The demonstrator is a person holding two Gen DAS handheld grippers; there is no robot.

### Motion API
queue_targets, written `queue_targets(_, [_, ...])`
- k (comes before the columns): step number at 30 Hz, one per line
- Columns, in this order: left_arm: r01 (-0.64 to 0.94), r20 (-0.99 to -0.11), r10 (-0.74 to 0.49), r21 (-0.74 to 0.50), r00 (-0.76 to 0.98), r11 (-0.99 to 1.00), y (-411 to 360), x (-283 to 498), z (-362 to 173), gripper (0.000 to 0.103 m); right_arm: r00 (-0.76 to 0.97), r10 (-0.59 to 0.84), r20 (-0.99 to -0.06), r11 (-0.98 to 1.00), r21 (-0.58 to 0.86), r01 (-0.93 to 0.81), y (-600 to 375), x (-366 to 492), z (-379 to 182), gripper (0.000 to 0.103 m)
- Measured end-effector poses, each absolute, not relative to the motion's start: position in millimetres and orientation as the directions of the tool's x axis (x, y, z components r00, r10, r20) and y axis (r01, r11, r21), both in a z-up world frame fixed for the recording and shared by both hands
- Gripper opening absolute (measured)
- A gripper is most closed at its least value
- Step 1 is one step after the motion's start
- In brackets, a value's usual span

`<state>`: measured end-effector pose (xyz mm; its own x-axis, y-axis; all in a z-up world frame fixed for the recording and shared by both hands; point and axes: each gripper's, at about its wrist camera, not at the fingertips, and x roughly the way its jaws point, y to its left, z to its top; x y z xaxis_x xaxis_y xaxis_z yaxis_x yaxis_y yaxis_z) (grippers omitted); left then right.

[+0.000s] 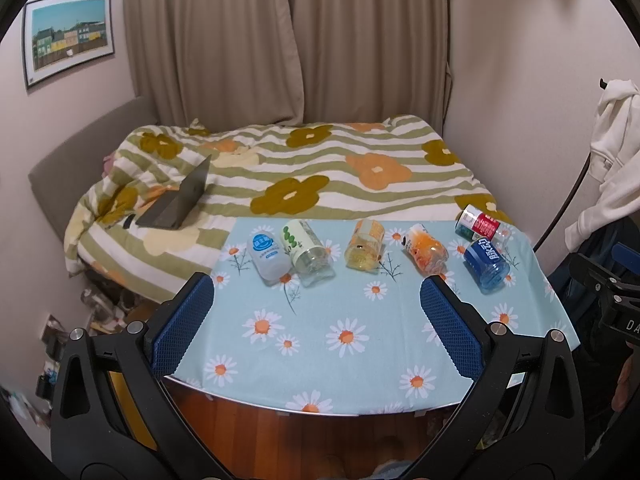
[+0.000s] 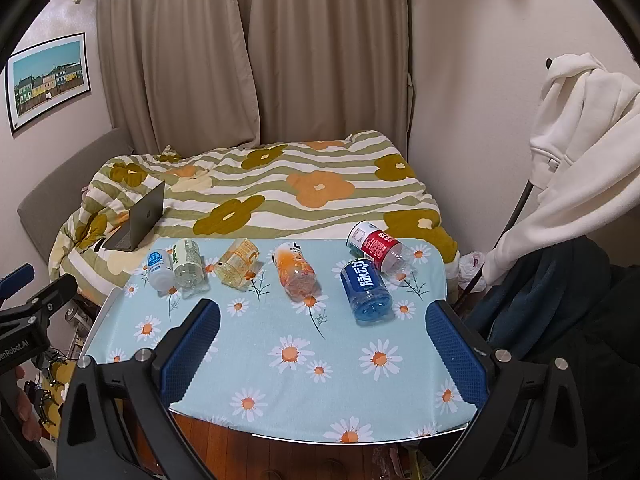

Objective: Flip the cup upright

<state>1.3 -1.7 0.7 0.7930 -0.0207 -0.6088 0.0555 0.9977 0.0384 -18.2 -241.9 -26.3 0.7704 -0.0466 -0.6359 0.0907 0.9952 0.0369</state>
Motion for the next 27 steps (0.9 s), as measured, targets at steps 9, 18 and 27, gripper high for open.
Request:
queue_targets(9, [0.056,-0.609,-0.021,0.038,0.793,0.998,-2.0,1.5,0.4,0.103,0.769,-0.047,-0.637,0.995,0.037,0.091,-235.7,-18.9,-24.5,0.103])
queue_targets(18, [0.055,-0.611,-0.022,0.036,0.791,0.998,-2.1,1.9,0.0,0.103,0.769,-0.044,-0.638,0.995,0.04,0.09,-236.3,-18.2,-24.6,0.103])
queue_targets(27, [0.055,-0.613,-0.022,0.036,0.79,0.998,-2.1,2.3,-0.5,0.103,0.768,-0.045,-0.638,0.995,0.04,0.091,-235.8,-17.9,-25.3,0.103])
